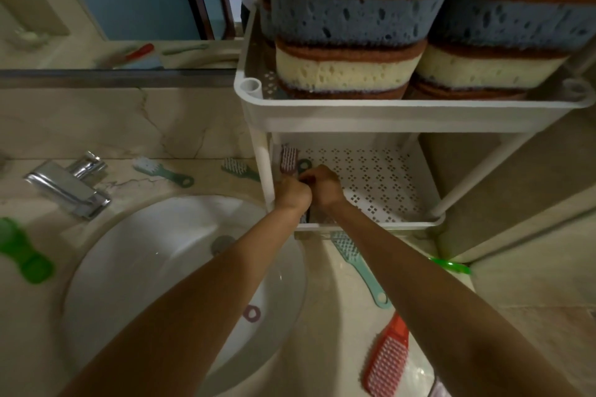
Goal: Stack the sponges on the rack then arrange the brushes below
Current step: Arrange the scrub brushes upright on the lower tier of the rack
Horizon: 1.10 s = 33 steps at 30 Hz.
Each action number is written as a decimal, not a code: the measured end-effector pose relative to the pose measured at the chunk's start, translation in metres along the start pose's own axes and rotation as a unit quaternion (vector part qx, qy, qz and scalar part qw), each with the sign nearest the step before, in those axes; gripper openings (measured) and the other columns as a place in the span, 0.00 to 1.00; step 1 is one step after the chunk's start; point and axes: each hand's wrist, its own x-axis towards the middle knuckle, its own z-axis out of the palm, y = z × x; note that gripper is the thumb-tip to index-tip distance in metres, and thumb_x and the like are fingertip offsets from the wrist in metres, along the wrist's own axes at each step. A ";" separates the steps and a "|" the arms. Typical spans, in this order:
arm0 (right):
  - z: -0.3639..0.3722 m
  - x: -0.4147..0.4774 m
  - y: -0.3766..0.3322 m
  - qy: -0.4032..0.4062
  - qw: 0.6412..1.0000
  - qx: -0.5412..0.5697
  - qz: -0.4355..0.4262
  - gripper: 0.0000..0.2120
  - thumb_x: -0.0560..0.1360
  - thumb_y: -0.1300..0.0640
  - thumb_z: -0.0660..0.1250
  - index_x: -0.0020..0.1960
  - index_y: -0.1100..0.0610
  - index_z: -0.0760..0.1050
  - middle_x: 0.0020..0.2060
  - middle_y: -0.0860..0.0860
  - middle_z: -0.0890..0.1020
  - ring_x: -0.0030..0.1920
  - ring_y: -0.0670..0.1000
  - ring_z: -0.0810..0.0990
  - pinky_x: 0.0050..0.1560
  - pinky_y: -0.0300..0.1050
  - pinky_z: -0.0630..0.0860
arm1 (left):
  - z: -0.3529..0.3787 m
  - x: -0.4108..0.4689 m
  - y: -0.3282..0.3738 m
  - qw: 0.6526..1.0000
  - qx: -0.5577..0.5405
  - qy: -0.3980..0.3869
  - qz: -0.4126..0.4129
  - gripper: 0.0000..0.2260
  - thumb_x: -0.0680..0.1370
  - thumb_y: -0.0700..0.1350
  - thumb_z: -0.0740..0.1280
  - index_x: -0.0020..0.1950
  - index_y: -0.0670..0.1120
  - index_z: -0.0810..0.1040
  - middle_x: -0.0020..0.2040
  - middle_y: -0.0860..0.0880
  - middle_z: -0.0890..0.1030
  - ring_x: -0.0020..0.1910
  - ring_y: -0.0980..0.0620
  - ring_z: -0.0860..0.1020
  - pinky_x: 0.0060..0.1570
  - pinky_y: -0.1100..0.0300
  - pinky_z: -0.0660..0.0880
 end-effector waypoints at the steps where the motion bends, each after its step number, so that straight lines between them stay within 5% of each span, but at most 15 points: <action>1: 0.001 0.000 0.001 0.000 1.000 0.004 0.007 0.11 0.73 0.62 0.63 0.51 0.66 0.80 0.51 0.61 0.81 0.51 0.57 0.80 0.39 0.37 0.72 | -0.001 -0.001 0.000 1.000 -0.003 -0.002 -0.002 0.16 0.81 0.37 0.52 0.68 0.35 0.67 0.65 0.36 0.73 0.64 0.39 0.73 0.63 0.51 0.71; 5: -0.003 -0.005 -0.001 0.022 1.000 0.009 0.005 0.10 0.73 0.64 0.65 0.51 0.67 0.80 0.52 0.61 0.81 0.51 0.56 0.79 0.32 0.26 0.65 | -0.002 -0.006 -0.001 1.000 0.014 -0.002 0.015 0.17 0.81 0.37 0.53 0.68 0.34 0.67 0.65 0.36 0.73 0.64 0.39 0.73 0.64 0.51 0.71; 9: -0.010 -0.011 0.000 0.001 1.000 0.009 0.008 0.13 0.76 0.68 0.59 0.56 0.64 0.79 0.57 0.60 0.79 0.58 0.57 0.76 0.42 0.30 0.66 | -0.005 -0.012 0.002 0.999 0.026 -0.004 0.026 0.16 0.81 0.37 0.54 0.67 0.35 0.68 0.66 0.36 0.72 0.65 0.39 0.72 0.64 0.51 0.70; 12: -0.013 -0.021 -0.004 0.036 0.999 0.023 -0.001 0.13 0.73 0.70 0.60 0.51 0.65 0.82 0.53 0.61 0.82 0.55 0.59 0.80 0.38 0.23 0.67 | -0.012 -0.021 0.001 0.999 0.025 -0.010 0.038 0.16 0.81 0.36 0.53 0.68 0.35 0.66 0.66 0.36 0.72 0.65 0.39 0.71 0.64 0.52 0.68; 17: -0.031 -0.055 -0.020 0.130 0.990 0.025 -0.037 0.15 0.72 0.71 0.61 0.56 0.66 0.79 0.57 0.62 0.80 0.58 0.58 0.78 0.55 0.37 0.69 | -0.039 -0.057 -0.008 0.992 -0.017 -0.047 0.118 0.15 0.79 0.32 0.53 0.61 0.33 0.74 0.61 0.35 0.76 0.62 0.38 0.74 0.64 0.51 0.71; 23: -0.001 -0.128 -0.043 0.229 0.968 0.088 -0.057 0.08 0.72 0.70 0.62 0.48 0.65 0.78 0.48 0.60 0.79 0.44 0.50 0.74 0.45 0.35 0.68 | -0.085 -0.084 -0.074 0.993 0.027 -0.008 0.111 0.12 0.79 0.38 0.58 0.55 0.36 0.79 0.56 0.36 0.80 0.56 0.39 0.78 0.60 0.48 0.74; 27: 0.049 -0.158 -0.046 0.147 0.981 0.082 -0.096 0.07 0.68 0.70 0.63 0.45 0.66 0.77 0.43 0.60 0.81 0.43 0.57 0.77 0.43 0.42 0.70 | -0.103 -0.070 -0.134 1.000 0.010 0.023 0.018 0.12 0.76 0.37 0.60 0.55 0.35 0.79 0.56 0.35 0.80 0.57 0.37 0.78 0.59 0.48 0.75; 33: 0.129 -0.155 -0.039 -0.139 0.988 -0.070 0.020 0.13 0.75 0.59 0.62 0.51 0.66 0.80 0.52 0.61 0.82 0.55 0.59 0.79 0.57 0.46 0.74 | -0.106 -0.039 -0.227 0.991 -0.009 -0.005 -0.132 0.13 0.78 0.36 0.60 0.60 0.33 0.75 0.60 0.34 0.78 0.59 0.37 0.77 0.60 0.47 0.75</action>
